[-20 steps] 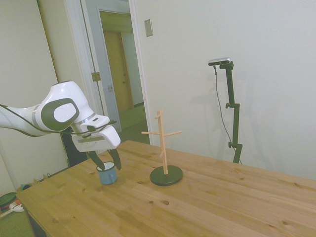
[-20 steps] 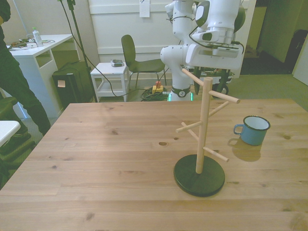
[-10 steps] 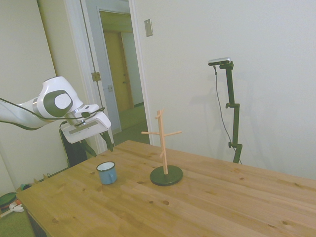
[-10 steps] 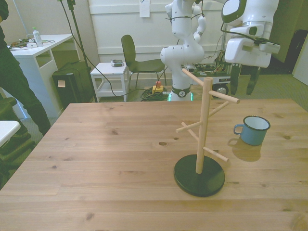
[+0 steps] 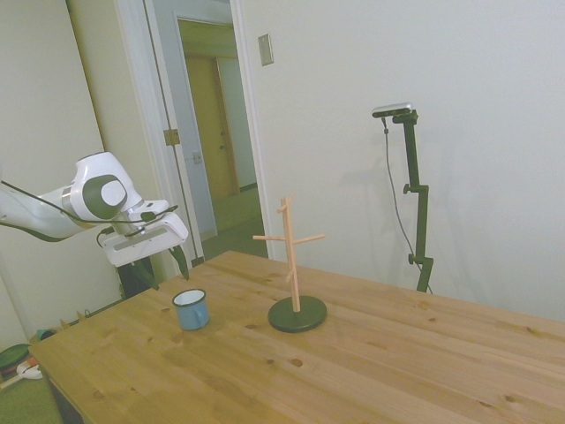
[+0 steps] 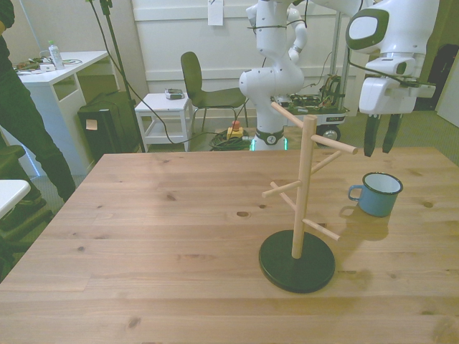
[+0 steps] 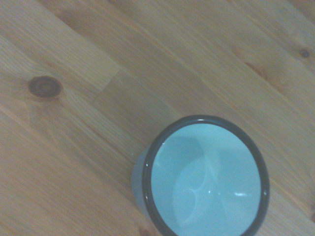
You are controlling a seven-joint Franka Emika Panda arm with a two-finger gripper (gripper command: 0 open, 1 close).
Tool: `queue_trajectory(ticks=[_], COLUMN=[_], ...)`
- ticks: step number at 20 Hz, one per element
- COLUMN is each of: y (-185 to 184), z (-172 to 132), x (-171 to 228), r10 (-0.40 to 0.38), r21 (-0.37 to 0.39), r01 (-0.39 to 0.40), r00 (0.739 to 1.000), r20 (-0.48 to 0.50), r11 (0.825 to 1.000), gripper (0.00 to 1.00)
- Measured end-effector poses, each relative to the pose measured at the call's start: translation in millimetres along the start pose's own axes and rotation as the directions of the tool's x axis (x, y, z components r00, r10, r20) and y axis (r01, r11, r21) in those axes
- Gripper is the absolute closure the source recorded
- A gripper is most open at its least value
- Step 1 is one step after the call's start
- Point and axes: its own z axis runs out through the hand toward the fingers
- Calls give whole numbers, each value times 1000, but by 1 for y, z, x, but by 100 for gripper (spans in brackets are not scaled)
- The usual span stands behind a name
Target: Hang the mug
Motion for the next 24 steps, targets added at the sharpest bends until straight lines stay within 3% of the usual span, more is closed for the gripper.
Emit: queue_trajectory(ticks=[8,24], y=[-13,-56], z=[30,60], x=[18,28], r10=[-35,-104], r21=[11,15], r01=[34,103], r00=[998,992], r20=[44,74], r11=[999,995], gripper=[0,0])
